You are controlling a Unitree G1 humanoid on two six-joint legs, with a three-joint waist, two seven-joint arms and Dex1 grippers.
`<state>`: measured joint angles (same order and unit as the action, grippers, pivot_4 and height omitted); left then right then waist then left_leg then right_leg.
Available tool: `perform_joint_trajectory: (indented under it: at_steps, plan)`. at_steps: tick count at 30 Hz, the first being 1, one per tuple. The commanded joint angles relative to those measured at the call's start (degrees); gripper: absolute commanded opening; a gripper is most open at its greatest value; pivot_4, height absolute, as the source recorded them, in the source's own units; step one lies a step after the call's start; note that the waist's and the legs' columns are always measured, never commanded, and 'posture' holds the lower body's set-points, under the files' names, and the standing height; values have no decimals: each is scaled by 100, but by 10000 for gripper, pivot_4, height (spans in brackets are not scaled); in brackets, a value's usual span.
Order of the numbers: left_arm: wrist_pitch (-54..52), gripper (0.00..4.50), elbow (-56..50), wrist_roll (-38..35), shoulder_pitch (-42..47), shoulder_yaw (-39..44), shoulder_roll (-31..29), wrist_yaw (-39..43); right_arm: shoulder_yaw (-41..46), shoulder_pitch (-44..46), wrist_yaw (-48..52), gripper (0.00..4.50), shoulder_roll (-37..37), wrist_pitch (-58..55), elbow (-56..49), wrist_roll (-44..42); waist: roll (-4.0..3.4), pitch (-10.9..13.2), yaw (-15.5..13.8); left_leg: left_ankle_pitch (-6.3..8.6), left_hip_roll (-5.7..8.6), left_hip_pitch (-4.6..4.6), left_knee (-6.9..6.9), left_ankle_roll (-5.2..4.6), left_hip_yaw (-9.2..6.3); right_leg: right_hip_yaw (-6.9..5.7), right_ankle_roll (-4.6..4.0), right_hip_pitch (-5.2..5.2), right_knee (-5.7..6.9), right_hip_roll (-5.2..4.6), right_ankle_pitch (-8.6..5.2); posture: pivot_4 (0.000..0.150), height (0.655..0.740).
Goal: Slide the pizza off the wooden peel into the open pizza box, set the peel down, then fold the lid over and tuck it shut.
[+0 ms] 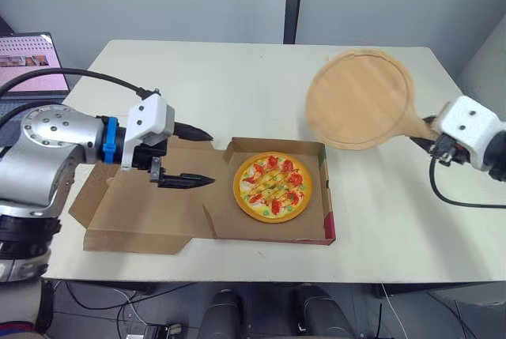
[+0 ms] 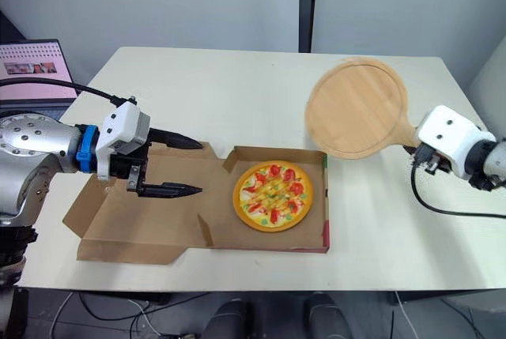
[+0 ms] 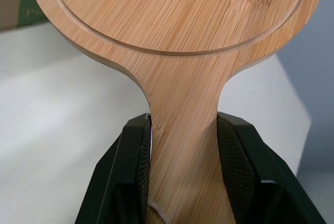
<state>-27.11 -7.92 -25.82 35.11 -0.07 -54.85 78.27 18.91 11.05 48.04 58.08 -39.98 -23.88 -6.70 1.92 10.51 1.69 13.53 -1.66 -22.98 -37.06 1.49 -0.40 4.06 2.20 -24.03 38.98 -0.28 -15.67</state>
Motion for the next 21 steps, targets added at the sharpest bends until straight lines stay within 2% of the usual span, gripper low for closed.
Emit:
perform_joint_trajectory:
  at_steps: [1,5,9,13,21]
  plan:
    - [-200,45000,-179,-280,432,3,385,-270,1080,-593,-360,15543,-499,-1045,-766,-256,4,-2,-6,0,0,0,3,0,-2,-1,1,0,-1,0,0,1500,7325]
    - [-384,45000,-209,-400,823,-132,744,-348,1516,-1038,-875,15543,-1479,-2377,-1580,-553,5,-4,0,-1,1,-1,-1,1,-20,-9,1,8,0,4,-1,1500,7325]
    - [-453,45000,-142,-361,1002,-335,955,-345,1605,-1510,-1299,15543,-2081,-2632,-1951,-500,-17,-16,52,-1,0,8,1,1,-15,-2,1,10,5,7,-1,1500,7325]
    - [-350,45000,-88,-333,1024,-481,1143,-337,1631,-1908,-1496,15543,-2374,-2461,-1886,-556,-17,-16,52,-1,0,8,2,1,-17,-5,2,11,2,9,-1,1500,7325]
    - [-356,45000,-38,-337,1123,-585,1290,-324,1499,-2022,-1725,15543,-2543,-2575,-1269,-738,-17,-16,48,-1,1,10,1,1,-20,-7,2,18,0,9,-1,1500,7325]
